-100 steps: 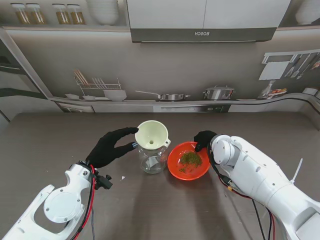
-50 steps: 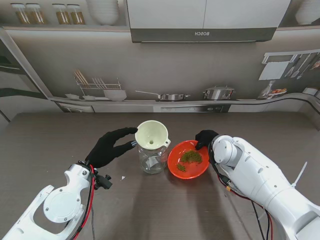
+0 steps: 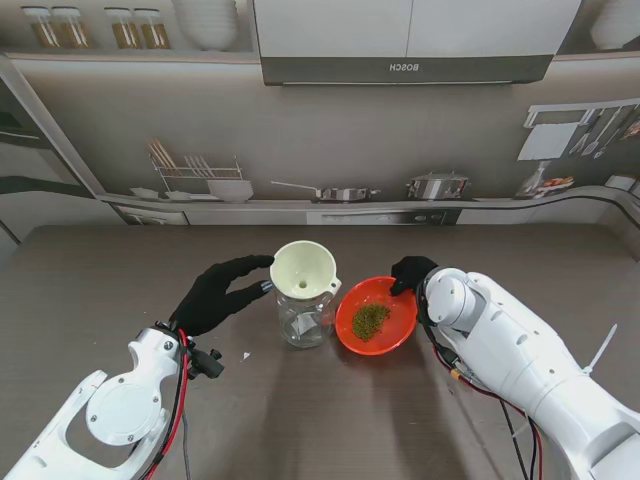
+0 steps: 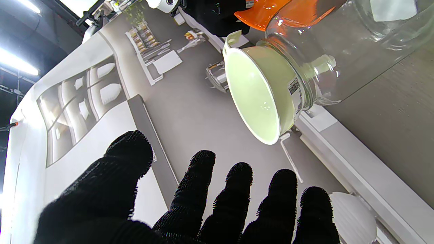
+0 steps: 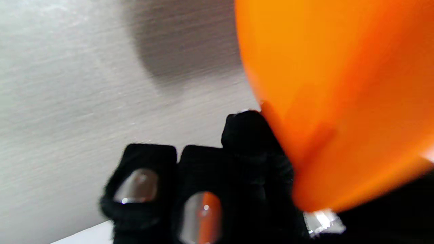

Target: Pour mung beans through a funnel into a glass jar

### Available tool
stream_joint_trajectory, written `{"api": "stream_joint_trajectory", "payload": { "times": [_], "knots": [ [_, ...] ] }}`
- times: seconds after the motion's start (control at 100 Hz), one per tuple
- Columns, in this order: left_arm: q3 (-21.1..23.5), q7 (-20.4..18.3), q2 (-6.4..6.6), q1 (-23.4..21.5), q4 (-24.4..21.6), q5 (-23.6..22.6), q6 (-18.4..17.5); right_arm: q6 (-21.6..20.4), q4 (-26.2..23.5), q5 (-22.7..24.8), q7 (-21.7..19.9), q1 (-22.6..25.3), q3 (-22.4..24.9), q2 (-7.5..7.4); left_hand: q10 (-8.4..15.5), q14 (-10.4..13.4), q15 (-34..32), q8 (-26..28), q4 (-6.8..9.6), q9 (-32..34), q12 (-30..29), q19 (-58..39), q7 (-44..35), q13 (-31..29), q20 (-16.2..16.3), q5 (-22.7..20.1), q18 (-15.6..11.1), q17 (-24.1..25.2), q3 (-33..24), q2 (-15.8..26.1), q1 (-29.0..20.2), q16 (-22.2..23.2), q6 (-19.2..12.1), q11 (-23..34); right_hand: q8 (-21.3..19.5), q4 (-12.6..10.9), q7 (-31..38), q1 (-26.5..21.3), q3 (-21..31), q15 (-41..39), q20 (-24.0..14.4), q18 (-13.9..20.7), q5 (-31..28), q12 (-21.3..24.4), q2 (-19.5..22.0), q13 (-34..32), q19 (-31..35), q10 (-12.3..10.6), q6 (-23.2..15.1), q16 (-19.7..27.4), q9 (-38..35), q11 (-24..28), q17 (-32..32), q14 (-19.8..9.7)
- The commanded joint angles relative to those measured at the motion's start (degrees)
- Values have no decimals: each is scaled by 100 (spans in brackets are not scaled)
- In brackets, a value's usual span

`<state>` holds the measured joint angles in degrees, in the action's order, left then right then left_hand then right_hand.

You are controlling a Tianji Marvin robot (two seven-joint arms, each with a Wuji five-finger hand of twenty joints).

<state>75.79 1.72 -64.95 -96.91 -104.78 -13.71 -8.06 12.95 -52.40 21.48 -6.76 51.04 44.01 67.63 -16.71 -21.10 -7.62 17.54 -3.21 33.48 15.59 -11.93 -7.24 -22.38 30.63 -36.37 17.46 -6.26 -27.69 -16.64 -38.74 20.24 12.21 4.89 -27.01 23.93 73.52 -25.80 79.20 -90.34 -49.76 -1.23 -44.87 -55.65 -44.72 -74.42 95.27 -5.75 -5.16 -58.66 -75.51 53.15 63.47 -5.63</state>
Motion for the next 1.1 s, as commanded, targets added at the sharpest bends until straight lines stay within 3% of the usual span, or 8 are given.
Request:
{"api": "stream_joint_trajectory", "payload": {
  "times": [0.0,0.42,1.09],
  "knots": [
    [10,-103,-28,-19,-38,27,16,-49,83,-40,-71,-37,-38,62,-4,-14,-14,7,158,86,-38,138,-5,-14,50,-33,2,18,107,176,-138,40,-7,-92,-193,-18,336,-358,548,-425,-168,613,-140,-21,149,-131,544,21,-139,-138,-550,123,305,-615],
    [14,-121,-27,-4,-1,56,9,-156,323,-182,18,-104,-67,142,-26,-13,-6,5,159,82,-39,142,-2,-6,52,-31,0,28,123,179,-140,39,-15,-94,-265,-5,376,-388,525,-646,-221,728,-257,-90,191,-134,752,41,-291,-296,-551,264,356,-756],
    [3,-132,-28,15,55,77,25,-86,284,-831,112,31,456,267,-43,-15,-8,3,159,79,-40,141,5,-17,56,-17,3,26,138,218,-158,42,-1,-98,-323,-9,369,-458,515,-749,-236,740,-362,-83,197,-133,873,103,-347,-401,-567,297,371,-745]
  ]
}}
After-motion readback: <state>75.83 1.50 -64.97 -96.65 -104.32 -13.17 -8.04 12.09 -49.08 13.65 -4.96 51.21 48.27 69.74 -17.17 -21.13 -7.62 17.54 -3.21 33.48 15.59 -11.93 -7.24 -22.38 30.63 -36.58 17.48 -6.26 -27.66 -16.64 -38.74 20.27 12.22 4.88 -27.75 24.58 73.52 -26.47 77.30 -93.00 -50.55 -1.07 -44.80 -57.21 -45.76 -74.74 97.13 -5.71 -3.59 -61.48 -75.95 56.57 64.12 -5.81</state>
